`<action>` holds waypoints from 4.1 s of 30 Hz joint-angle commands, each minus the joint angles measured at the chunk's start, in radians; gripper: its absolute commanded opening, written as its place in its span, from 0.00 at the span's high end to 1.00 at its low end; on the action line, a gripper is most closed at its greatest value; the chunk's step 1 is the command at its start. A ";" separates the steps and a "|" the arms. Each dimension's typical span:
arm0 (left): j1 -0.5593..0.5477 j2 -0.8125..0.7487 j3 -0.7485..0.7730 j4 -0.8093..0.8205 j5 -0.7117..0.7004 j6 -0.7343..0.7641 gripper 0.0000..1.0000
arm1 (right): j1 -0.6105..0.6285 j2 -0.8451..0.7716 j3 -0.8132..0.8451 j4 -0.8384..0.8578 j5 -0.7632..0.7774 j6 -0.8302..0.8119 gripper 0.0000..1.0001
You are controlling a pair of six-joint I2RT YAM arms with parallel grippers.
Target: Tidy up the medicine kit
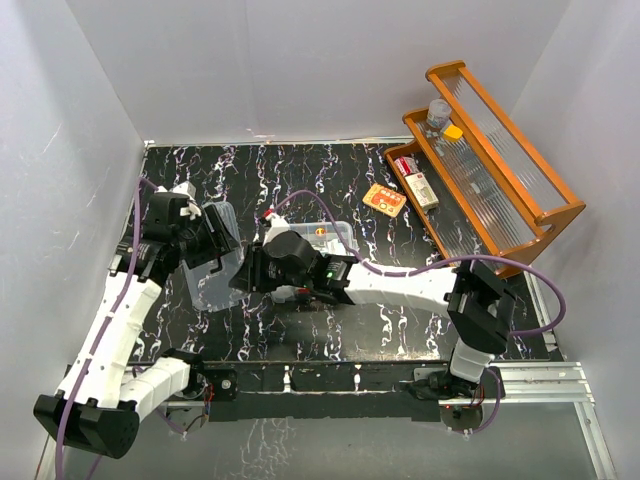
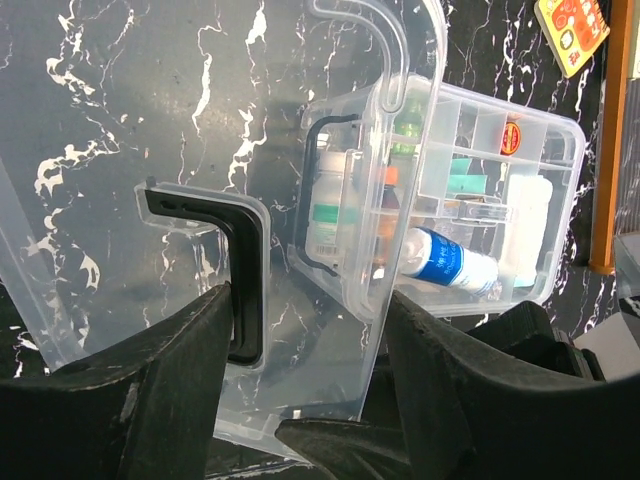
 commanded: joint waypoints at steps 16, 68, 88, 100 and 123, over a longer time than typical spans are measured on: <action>0.002 0.080 0.300 0.020 -0.030 0.057 0.01 | -0.343 -0.215 -0.092 0.192 -0.599 -0.002 0.82; 0.003 0.168 -0.222 0.494 0.348 0.031 0.20 | -0.875 -0.042 -0.296 0.556 -1.079 0.421 0.75; 0.003 0.245 -0.260 0.533 0.384 -0.018 0.39 | -0.916 0.083 -0.195 0.379 -0.991 0.274 0.63; 0.002 0.261 -0.264 0.515 0.349 -0.011 0.43 | -0.946 0.098 -0.077 0.289 -0.906 0.182 0.47; 0.003 0.264 -0.119 0.449 0.326 0.072 0.27 | -0.928 -0.362 -0.209 -0.351 -0.399 -0.309 0.36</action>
